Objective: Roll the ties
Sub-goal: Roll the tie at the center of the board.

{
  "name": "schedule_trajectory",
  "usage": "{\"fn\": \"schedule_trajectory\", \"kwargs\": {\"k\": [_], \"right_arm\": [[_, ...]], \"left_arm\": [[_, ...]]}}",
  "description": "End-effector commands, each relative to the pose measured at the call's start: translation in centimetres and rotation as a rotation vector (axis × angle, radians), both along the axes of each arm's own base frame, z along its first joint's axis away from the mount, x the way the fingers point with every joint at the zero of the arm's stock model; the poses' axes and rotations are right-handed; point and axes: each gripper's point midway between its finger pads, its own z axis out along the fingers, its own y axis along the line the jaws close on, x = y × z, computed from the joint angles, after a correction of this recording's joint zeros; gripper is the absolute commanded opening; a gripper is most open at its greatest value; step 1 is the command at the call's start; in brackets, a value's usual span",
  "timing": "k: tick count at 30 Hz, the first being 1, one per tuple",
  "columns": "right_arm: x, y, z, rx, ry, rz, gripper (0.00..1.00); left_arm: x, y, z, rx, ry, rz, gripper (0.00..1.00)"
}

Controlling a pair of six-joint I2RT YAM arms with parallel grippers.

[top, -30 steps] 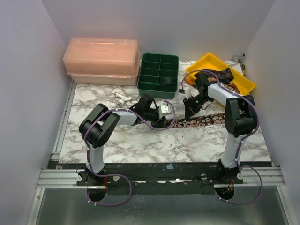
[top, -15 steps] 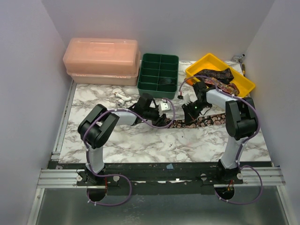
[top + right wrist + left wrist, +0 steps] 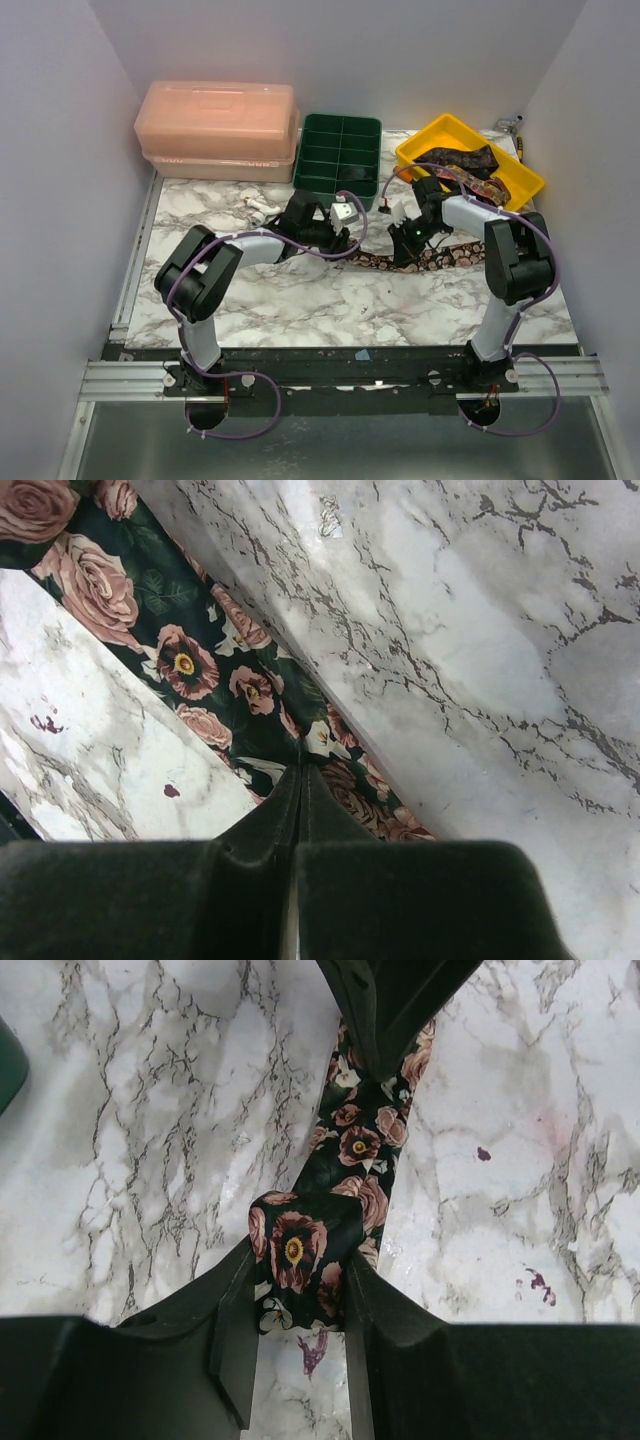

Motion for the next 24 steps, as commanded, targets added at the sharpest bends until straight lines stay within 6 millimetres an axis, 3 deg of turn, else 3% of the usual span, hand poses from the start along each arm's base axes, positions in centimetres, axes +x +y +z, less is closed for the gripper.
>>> {"fn": "schedule_trajectory", "kwargs": {"k": [1,7,18,24], "right_arm": [[-0.3,-6.3,-6.5,-0.333,-0.031,0.063,0.00],[0.2,-5.3,-5.3,-0.290,-0.004,0.041,0.03],[2.2,-3.0,0.1,-0.156,0.029,-0.036,0.35],[2.4,-2.1,3.2,-0.067,0.067,-0.091,0.40]], "left_arm": [[-0.4,1.6,-2.5,0.118,-0.068,-0.044,0.13],[-1.2,1.2,-3.0,0.186,-0.162,-0.163,0.12],[-3.7,1.3,-3.8,0.258,-0.172,-0.249,0.13],[-3.7,2.1,-5.5,0.314,-0.113,-0.221,0.14]]}}
